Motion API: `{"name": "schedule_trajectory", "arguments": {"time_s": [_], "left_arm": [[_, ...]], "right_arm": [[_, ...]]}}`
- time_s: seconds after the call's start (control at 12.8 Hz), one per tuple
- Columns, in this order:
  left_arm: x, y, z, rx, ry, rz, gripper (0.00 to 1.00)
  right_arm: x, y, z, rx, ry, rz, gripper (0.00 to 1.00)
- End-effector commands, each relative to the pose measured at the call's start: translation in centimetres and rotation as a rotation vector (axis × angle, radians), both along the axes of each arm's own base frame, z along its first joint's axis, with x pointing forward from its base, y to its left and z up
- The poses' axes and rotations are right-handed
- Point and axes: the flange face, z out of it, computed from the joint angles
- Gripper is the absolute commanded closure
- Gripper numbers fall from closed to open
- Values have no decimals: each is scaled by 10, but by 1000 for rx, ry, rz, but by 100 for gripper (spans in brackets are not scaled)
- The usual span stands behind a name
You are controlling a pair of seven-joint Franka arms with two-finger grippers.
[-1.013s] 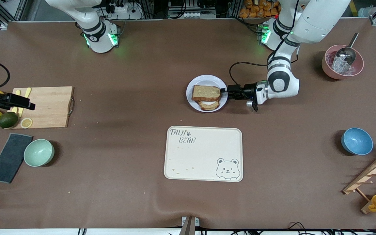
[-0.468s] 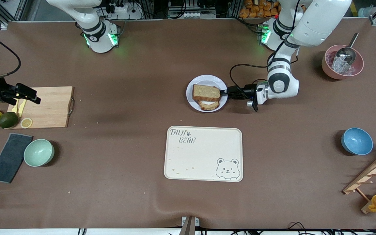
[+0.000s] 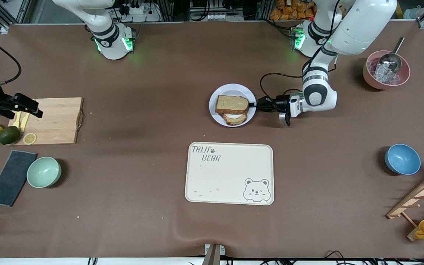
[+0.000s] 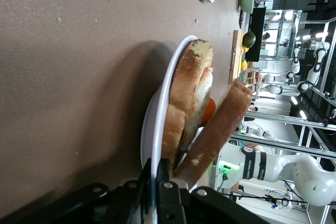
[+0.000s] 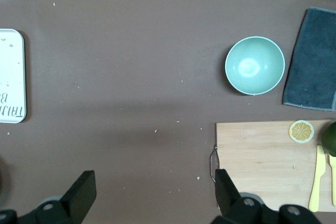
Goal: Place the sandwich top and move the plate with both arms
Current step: 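Move the plate with the left gripper onto the white tray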
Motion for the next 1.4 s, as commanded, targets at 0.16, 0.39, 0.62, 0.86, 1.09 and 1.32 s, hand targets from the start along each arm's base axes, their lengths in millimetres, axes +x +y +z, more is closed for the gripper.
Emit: {"name": "schedule_trajectory", "arguments": {"time_s": [0.16,0.39,0.62,0.86,1.09,1.32], "left_arm": [[7,11,0,-76,7,54,100],[13,21,7,-134,10,84,100],[21,30,15,-193,6,109,100],[39,32,23,-210,-14,150,100],[54,39,36,-220,-40,206,100],[72,42,53,-228,-77,289,100]], "right_arm": [[-2,-2,11,-20,-14,-12,0],[-4,-3,15,-55,-2,-6,0],[-4,-9,19,-73,-4,-15,0],[-5,-10,18,-69,4,-24,0],[-4,-5,16,-63,10,-35,0],[-4,-3,16,-63,13,-32,0]]}}
